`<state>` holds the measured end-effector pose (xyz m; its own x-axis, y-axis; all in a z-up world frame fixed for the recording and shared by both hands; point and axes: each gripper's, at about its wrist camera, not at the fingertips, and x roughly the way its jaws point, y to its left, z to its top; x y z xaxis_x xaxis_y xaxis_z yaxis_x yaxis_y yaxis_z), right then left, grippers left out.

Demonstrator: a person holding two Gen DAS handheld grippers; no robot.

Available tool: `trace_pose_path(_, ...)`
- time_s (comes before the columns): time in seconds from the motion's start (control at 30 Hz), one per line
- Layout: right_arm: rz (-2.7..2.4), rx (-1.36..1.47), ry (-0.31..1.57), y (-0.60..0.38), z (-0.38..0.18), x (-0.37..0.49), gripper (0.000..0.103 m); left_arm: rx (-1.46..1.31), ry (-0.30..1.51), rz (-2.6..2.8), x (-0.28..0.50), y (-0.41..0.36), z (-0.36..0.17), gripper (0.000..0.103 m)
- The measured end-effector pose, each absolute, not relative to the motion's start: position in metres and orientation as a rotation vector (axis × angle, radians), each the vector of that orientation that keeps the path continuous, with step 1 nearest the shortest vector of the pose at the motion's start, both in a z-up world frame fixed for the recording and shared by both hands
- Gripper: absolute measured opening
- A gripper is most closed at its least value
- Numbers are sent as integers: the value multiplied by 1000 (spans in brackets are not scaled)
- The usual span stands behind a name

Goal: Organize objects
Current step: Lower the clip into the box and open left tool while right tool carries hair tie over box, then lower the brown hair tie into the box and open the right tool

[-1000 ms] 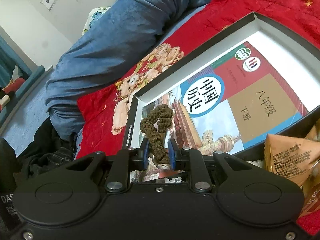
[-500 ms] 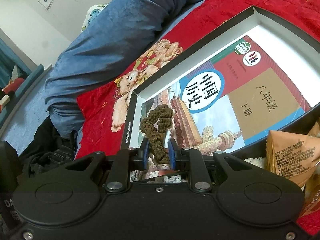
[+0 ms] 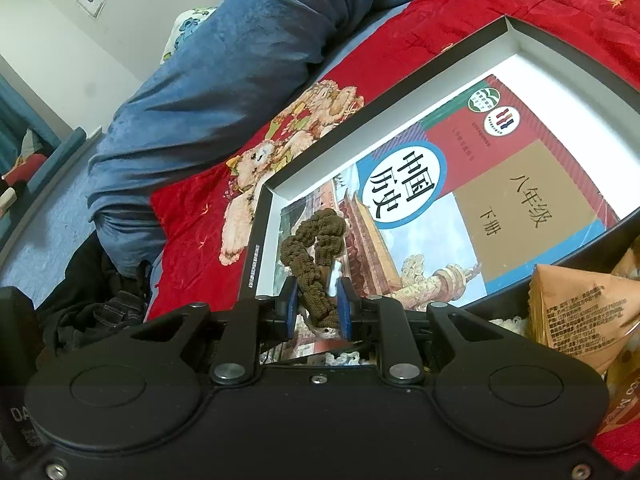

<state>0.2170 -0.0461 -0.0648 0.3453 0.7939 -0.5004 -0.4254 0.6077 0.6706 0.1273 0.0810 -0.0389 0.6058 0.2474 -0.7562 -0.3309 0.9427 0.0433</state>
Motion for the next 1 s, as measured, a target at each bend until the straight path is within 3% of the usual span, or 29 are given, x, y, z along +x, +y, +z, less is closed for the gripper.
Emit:
trace_pose_path(0.4,834,427,919,-43,-63,215,21,-55,875,308,129,72,-39,62)
trace_pose_path(1.0,841,426,920,-38,-60,216,26,-64,832,303,126,75,-26,68)
